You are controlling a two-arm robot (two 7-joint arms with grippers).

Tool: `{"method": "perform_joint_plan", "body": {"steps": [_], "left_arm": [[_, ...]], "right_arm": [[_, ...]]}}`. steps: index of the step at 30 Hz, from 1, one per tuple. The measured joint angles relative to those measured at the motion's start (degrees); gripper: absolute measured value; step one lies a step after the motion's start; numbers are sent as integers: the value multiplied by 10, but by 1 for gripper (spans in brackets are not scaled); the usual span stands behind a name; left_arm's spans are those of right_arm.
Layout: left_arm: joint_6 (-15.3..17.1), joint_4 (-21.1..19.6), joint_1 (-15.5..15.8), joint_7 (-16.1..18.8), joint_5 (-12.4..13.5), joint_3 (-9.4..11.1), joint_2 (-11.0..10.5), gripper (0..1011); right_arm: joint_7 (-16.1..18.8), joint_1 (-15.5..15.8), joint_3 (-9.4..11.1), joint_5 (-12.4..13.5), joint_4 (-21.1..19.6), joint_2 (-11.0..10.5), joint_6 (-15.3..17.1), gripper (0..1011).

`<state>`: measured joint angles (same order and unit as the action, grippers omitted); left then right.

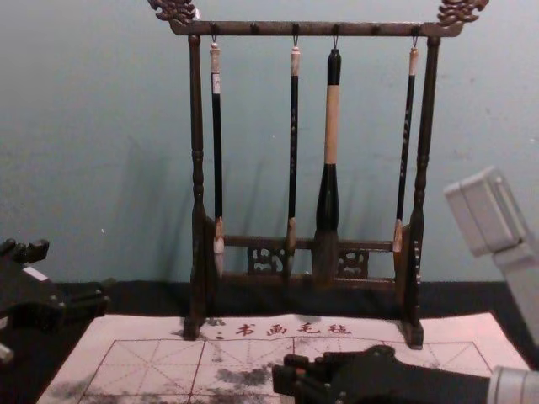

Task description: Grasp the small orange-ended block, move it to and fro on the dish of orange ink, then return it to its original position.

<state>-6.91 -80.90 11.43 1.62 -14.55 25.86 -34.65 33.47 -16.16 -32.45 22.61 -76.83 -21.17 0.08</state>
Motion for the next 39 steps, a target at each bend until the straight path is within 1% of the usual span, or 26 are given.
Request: {"method": "perform_joint_plan", "body": {"steps": [10,20,30,39], "left_arm": [[0,0,0,0,0,0,0,1001],[0,0,0,0,0,0,0,1001],[0,0,0,0,0,0,0,1001],[0,0,0,0,0,0,0,1001]], "right_arm": [[4,-16,-8,-1,24,17,-5,131],[2,-36,-8,-7,51,32,-14,130],[-4,-40,-3,-12,58,33,-18,130],[-9,-30,6,-14,47,24,-18,131]]}}
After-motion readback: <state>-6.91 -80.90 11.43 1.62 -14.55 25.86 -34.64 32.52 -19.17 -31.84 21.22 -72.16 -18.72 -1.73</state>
